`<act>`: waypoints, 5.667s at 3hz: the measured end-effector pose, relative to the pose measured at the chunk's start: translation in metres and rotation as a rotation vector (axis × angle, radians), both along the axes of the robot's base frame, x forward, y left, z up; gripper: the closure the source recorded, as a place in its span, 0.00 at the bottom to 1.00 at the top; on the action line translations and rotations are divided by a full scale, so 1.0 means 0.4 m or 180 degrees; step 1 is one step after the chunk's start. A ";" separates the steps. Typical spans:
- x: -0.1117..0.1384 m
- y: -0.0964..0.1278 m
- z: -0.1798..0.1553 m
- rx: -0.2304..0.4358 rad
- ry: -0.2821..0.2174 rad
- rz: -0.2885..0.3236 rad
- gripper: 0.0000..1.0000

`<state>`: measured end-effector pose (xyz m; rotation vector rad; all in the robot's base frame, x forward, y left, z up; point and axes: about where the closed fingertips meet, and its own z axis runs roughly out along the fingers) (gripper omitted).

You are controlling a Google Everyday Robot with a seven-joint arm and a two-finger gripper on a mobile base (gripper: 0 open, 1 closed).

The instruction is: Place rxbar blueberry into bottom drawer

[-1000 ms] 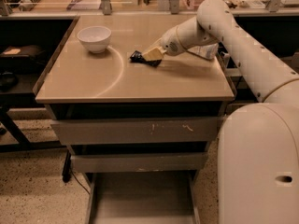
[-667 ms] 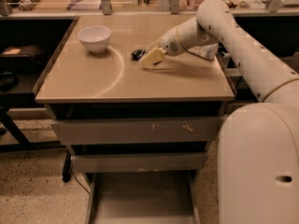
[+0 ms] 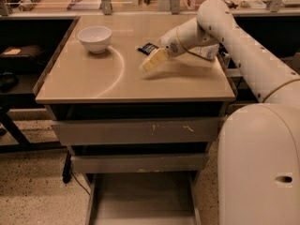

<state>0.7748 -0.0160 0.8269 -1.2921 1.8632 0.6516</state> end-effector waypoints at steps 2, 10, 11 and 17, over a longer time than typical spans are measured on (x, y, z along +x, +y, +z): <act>0.096 -0.065 0.014 0.0014 -0.0090 -0.0560 0.00; 0.112 -0.054 -0.058 0.0054 0.0110 -0.0833 1.00; 0.112 -0.054 -0.025 0.0054 0.0110 -0.0832 1.00; -0.419 -0.252 -0.047 0.0530 -0.0299 -0.0983 1.00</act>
Offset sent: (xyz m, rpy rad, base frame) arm 0.0610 -0.0524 0.0127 0.0162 -0.0518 -0.3233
